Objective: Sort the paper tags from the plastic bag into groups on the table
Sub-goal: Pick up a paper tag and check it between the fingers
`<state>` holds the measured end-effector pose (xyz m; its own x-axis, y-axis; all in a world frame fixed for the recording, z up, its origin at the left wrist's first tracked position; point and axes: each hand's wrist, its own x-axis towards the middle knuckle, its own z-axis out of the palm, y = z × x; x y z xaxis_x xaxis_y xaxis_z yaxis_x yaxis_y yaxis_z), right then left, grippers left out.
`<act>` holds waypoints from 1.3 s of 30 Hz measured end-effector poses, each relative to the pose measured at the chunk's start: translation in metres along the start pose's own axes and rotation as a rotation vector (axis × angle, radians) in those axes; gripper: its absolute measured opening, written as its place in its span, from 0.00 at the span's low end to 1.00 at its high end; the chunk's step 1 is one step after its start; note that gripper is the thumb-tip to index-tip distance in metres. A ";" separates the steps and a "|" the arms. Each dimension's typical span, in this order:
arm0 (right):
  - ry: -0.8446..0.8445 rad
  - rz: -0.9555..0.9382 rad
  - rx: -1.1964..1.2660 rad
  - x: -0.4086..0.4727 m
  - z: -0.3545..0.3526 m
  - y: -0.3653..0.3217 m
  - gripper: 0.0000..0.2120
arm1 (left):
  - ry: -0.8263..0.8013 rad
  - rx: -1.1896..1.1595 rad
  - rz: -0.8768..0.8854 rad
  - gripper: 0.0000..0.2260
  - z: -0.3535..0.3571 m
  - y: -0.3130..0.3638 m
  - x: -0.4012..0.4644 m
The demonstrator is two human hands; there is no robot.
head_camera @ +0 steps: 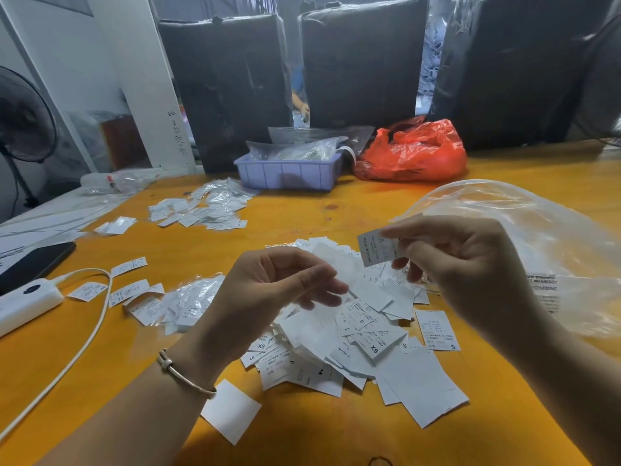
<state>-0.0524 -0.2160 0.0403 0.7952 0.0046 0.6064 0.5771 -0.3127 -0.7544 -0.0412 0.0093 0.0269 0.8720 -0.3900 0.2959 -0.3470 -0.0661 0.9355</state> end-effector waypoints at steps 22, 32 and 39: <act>0.054 -0.499 -0.312 -0.015 0.001 -0.020 0.18 | 0.024 -0.026 0.085 0.05 0.000 -0.001 -0.002; 0.013 -0.488 -0.382 -0.016 0.004 -0.018 0.15 | 0.028 -0.013 0.073 0.04 0.001 0.000 -0.002; -0.103 -0.485 -0.423 -0.014 0.005 -0.015 0.09 | 0.013 0.045 0.033 0.05 -0.001 -0.002 -0.001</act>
<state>-0.0716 -0.2062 0.0416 0.4888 0.3233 0.8103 0.7684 -0.5993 -0.2245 -0.0415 0.0104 0.0247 0.8643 -0.3806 0.3288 -0.3901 -0.0945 0.9159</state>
